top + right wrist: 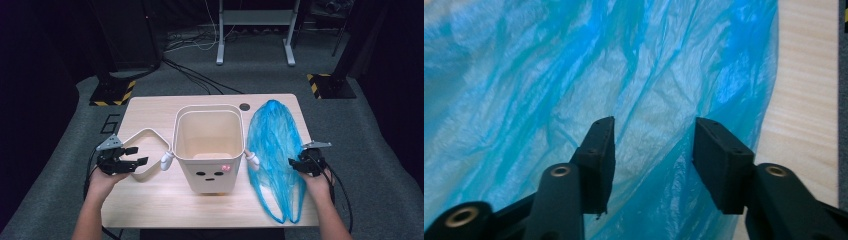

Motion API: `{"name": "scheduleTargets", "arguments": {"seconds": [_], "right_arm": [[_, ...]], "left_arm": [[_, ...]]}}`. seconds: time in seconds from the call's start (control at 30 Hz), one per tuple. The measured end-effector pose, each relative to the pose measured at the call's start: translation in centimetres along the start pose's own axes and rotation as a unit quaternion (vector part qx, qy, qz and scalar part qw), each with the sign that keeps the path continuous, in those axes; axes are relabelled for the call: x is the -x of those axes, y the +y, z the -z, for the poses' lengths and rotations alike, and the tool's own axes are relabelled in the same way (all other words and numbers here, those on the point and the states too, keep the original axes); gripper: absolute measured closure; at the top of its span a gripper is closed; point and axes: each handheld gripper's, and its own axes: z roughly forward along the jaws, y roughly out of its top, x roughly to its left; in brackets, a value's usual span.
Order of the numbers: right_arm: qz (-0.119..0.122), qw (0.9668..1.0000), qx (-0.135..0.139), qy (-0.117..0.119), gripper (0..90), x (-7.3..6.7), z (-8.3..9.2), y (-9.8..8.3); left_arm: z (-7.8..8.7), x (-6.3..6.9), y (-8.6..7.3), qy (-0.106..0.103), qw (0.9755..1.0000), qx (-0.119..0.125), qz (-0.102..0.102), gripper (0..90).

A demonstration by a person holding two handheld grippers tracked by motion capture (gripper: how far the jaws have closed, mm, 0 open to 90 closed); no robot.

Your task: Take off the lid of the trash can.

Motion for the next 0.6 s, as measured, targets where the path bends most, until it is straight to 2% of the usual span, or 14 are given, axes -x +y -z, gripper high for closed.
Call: {"name": "scheduleTargets", "arguments": {"seconds": [0.07, 0.1, 0.2, 0.37, 0.6], "right_arm": [[0.001, 0.9999, -0.011, 0.002, 61.1, -0.1, -0.2, -0.1], [0.009, 0.9998, -0.016, 0.002, 64.7, -0.2, -0.4, -0.2], [0.014, 0.9997, -0.02, 0.006, 71.5, -0.3, -0.6, -0.3], [0.018, 0.999, -0.028, 0.03, 88.3, -0.1, -0.5, -0.3], [0.063, 0.9958, -0.043, 0.051, 89.9, -0.4, 0.4, -0.9]], "left_arm": [[0.0, 0.0, 0.0, 0.0, 1.0, 0.0, 0.001, 34.6], [0.0, 0.0, 0.0, 0.0, 1.0, 0.0, 0.001, 34.7], [0.0, -0.1, -0.1, 0.001, 1.0, 0.0, 0.003, 35.0], [-0.1, -0.1, -0.1, 0.002, 1.0, -0.001, 0.002, 35.3], [0.0, -0.2, -0.2, 0.003, 1.0, -0.002, 0.001, 35.5]]}}
